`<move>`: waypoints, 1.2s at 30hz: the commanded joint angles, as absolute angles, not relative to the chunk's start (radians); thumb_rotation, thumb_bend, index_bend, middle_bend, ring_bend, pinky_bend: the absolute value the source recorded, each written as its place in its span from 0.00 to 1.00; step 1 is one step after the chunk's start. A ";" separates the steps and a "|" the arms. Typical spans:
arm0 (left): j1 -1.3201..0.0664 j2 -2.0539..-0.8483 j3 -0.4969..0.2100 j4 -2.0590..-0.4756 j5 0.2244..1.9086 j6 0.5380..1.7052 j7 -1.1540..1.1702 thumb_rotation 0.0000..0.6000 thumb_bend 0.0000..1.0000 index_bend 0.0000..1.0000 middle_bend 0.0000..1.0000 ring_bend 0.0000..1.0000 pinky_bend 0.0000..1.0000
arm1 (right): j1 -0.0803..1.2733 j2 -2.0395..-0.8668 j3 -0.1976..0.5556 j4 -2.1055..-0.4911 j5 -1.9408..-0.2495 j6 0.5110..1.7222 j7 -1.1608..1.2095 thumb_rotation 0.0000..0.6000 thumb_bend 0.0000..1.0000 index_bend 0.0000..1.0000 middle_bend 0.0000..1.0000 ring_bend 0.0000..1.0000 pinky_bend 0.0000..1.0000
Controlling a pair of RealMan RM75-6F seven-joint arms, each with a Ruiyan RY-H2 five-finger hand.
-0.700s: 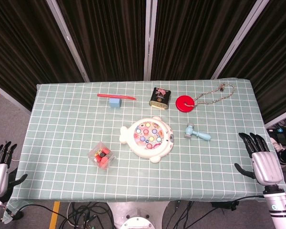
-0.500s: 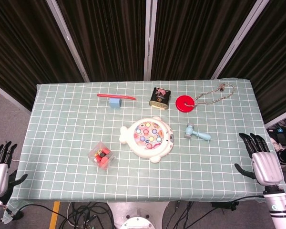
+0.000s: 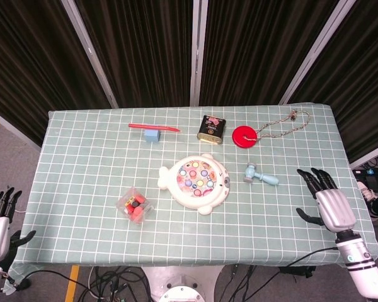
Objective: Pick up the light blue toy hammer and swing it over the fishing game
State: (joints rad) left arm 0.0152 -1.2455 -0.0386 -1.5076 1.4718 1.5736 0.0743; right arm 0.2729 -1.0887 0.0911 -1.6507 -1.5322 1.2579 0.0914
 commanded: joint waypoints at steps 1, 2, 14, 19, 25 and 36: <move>0.013 -1.247 -0.039 -1.507 1.469 1.568 0.074 1.00 0.03 0.10 0.03 0.01 0.00 | 0.395 -1.103 0.144 -1.629 -1.463 1.088 0.131 1.00 0.18 0.00 0.16 0.00 0.09; 0.013 -1.247 -0.038 -1.507 1.469 1.565 0.073 1.00 0.03 0.10 0.03 0.01 0.00 | 0.421 -1.114 0.155 -1.616 -1.442 1.050 0.135 1.00 0.18 0.00 0.16 0.00 0.09; 0.012 -1.253 -0.035 -1.483 1.457 1.543 0.057 1.00 0.03 0.10 0.03 0.01 0.00 | 0.655 -1.286 0.199 -1.416 -1.212 0.704 0.038 1.00 0.37 0.00 0.19 0.00 0.10; 0.010 -1.258 -0.034 -1.477 1.457 1.539 0.052 1.00 0.03 0.10 0.03 0.01 0.00 | 0.698 -1.332 0.199 -1.352 -1.135 0.653 0.004 1.00 0.39 0.00 0.21 0.00 0.10; 0.011 -1.258 -0.034 -1.475 1.454 1.537 0.051 1.00 0.04 0.10 0.03 0.01 0.00 | 0.728 -1.363 0.191 -1.291 -1.075 0.618 -0.021 1.00 0.40 0.00 0.22 0.00 0.10; 0.015 -1.258 -0.034 -1.473 1.452 1.539 0.051 1.00 0.04 0.10 0.03 0.01 0.00 | 0.774 -1.426 0.185 -1.197 -1.056 0.545 0.020 1.00 0.41 0.00 0.23 0.00 0.10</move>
State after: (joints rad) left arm 0.0146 -1.2579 -0.0339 -1.4730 1.4521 1.5395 0.0508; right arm 0.7722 -1.4221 0.1868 -1.2001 -1.0488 0.5477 0.0126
